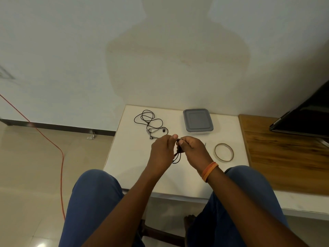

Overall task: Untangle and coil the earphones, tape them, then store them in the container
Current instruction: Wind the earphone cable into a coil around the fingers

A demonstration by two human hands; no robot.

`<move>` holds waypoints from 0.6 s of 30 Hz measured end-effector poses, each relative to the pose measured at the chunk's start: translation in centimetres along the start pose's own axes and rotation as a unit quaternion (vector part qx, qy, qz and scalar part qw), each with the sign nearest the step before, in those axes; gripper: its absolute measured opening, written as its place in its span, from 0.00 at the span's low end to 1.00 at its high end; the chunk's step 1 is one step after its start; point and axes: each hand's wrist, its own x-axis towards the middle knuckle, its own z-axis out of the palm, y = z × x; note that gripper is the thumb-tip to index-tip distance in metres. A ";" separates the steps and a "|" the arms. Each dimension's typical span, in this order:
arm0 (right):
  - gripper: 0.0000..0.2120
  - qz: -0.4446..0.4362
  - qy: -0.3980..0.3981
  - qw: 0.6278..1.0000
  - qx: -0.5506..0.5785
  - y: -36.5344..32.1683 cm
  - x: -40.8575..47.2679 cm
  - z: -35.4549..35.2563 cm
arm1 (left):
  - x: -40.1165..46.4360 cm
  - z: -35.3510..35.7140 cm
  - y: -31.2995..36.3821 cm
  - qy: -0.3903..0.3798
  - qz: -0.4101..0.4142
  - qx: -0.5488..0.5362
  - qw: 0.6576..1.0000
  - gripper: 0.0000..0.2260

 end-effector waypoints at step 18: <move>0.12 0.035 0.017 0.995 0.091 0.4 0.2 0.2 | -0.4 -0.3 -0.3 -0.185 -0.045 -0.151 0.970 0.19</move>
